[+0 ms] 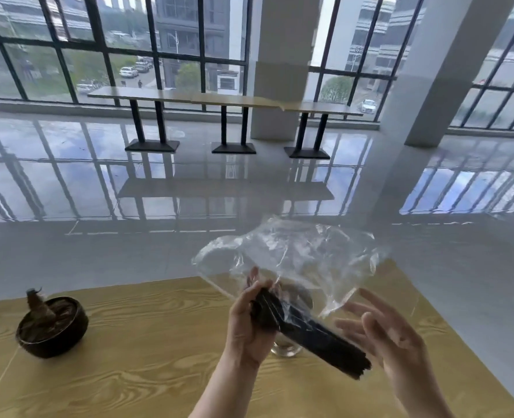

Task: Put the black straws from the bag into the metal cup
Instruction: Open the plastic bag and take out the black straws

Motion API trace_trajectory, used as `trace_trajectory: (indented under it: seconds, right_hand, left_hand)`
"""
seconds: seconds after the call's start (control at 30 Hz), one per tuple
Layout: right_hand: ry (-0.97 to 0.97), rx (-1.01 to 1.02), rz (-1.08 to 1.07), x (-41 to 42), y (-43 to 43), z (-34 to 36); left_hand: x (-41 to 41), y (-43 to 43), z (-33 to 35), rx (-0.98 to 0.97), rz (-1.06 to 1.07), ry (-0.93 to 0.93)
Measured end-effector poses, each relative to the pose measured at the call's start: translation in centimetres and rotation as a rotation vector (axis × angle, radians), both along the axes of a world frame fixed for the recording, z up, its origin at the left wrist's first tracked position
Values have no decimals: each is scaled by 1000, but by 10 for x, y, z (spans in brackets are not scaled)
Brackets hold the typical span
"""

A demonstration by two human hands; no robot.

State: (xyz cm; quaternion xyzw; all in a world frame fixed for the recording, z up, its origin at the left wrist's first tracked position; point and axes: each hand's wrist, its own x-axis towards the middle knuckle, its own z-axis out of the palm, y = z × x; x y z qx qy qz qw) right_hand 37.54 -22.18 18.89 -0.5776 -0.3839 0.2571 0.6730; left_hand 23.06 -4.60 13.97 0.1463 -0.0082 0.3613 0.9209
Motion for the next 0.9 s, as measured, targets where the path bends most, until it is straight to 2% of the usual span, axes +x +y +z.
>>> trace_trajectory:
  seconds: [0.1, 0.3, 0.43, 0.67, 0.9]
  right_hand:
    - [-63, 44, -156, 13, -20, 10]
    - [-216, 59, -244, 45, -52, 26]
    - [-276, 33, -264, 65, -63, 29]
    - [-287, -25, -329, 78, -68, 36]
    - [-319, -110, -299, 78, -42, 60]
  left_hand:
    - [33, -21, -11, -123, -54, 179]
    - [94, -66, -21, -406, -157, 287]
    - [117, -79, -22, -525, -227, 319]
    - [135, -89, -20, -574, -263, 355]
    - [137, -83, -17, -600, -268, 261]
